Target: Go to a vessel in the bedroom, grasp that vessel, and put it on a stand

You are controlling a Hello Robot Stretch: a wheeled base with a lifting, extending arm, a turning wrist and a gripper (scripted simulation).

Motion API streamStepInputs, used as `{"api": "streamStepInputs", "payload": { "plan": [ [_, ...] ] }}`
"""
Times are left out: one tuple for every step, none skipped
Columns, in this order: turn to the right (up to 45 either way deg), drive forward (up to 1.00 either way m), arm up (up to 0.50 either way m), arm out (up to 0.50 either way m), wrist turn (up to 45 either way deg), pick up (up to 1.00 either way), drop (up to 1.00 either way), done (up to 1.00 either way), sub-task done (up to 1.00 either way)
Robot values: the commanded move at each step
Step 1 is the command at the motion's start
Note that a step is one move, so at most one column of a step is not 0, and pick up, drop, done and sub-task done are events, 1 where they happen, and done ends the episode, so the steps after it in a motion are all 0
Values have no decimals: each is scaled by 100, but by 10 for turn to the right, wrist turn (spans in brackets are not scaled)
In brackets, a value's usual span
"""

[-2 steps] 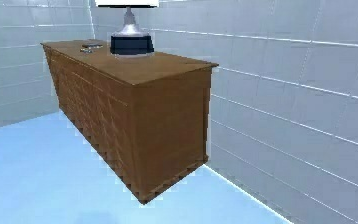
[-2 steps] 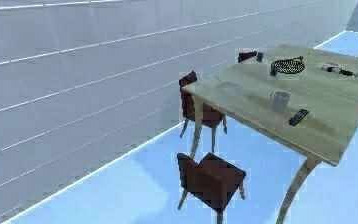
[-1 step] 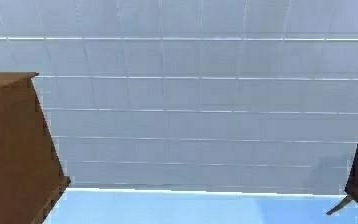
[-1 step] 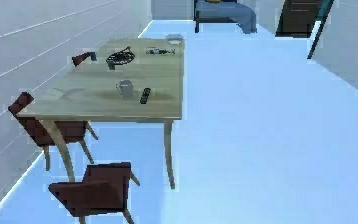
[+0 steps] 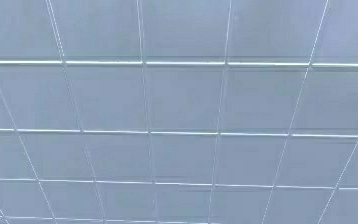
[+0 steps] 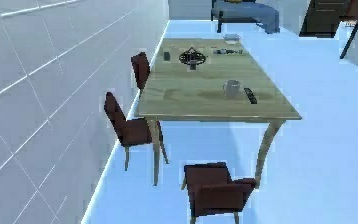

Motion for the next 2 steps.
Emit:
{"api": "streamStepInputs", "payload": {
  "plan": [
    [450,0,0,0,0,0,0,0,0],
    [180,0,0,0,0,0,0,0,0]
  ]
}}
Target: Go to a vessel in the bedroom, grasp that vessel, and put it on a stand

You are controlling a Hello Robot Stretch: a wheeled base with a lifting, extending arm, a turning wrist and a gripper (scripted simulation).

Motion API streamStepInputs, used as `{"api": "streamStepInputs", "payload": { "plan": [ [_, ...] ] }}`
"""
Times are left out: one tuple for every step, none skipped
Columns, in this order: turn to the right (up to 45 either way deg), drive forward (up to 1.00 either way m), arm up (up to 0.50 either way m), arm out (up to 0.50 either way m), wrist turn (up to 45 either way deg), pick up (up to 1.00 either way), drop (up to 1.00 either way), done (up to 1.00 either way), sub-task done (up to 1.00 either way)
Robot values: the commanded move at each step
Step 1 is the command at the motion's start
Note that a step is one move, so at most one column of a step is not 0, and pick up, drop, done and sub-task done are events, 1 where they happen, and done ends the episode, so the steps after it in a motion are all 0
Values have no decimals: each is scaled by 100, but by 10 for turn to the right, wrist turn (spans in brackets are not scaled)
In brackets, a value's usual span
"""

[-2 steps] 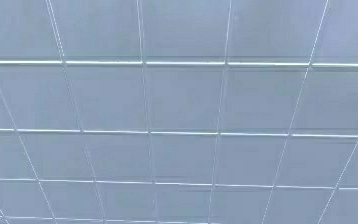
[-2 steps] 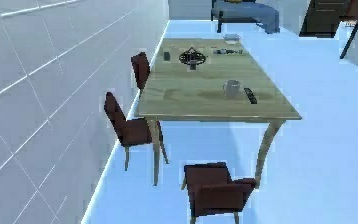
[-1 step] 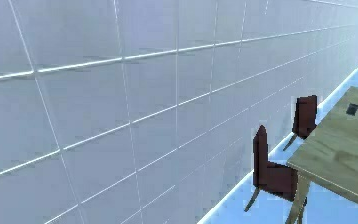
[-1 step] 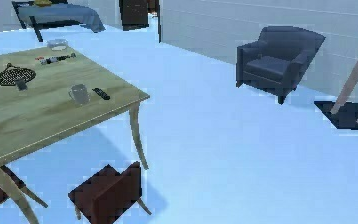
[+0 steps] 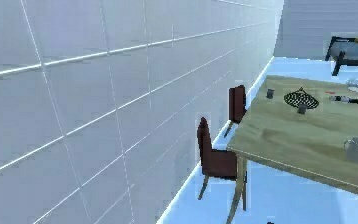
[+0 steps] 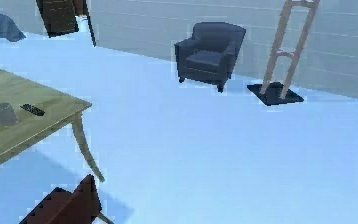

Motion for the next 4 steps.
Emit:
{"api": "streamStepInputs", "payload": {
  "plan": [
    [0,85,0,0,0,0,0,0,0],
    [420,0,0,0,0,0,0,0,0],
    [0,5,0,0,0,0,0,0,0],
    [-360,0,0,0,0,0,0,0,0]
  ]
}}
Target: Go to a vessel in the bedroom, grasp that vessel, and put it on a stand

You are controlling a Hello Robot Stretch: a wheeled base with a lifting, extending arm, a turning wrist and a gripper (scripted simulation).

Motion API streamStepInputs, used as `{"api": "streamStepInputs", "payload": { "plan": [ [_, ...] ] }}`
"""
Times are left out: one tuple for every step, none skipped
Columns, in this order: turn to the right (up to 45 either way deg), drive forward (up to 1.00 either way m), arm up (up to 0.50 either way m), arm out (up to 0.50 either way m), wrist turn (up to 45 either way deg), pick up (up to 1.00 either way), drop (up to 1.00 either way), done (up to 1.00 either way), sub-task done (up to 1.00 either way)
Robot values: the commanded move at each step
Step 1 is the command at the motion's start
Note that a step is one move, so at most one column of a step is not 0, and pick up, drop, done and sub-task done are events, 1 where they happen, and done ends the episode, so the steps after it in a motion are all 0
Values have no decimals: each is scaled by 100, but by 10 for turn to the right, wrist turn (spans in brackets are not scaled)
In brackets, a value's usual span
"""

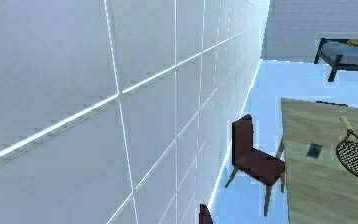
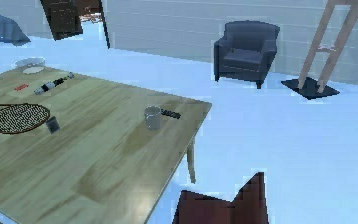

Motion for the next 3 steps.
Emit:
{"api": "streamStepInputs", "payload": {
  "plan": [
    [0,0,50,0,0,0,0,0,0],
    [0,0,38,0,0,0,0,0,0],
    [0,0,0,50,0,0,0,0,0]
  ]
}}
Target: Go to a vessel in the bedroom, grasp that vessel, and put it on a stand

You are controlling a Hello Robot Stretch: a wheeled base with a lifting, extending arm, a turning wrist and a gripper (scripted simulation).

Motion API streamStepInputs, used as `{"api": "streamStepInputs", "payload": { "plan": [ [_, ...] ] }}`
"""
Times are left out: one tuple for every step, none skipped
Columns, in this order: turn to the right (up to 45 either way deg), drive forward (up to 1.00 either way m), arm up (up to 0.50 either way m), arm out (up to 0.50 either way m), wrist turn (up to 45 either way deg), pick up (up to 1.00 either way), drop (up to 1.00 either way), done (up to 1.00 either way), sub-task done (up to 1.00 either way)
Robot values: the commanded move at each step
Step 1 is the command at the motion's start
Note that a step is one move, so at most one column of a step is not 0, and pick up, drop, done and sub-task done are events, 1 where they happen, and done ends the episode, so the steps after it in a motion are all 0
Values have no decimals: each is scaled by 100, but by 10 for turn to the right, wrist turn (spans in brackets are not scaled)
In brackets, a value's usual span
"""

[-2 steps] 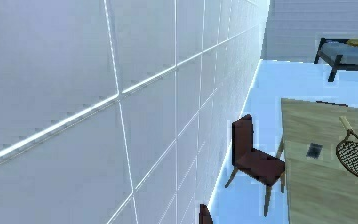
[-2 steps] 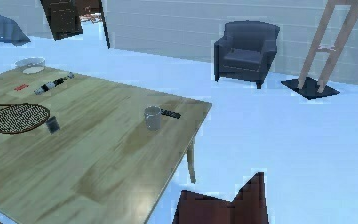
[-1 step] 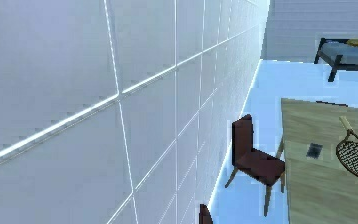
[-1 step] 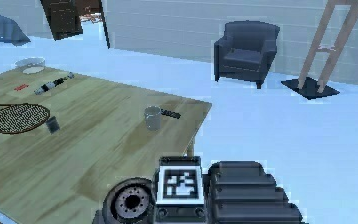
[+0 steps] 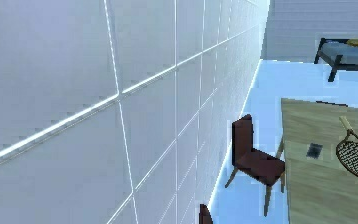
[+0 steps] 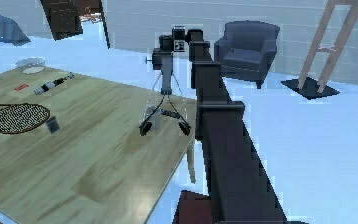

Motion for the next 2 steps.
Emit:
{"api": "streamStepInputs", "payload": {
  "plan": [
    [0,0,0,0,450,0,0,0,0],
    [0,0,0,0,450,0,0,0,0]
  ]
}}
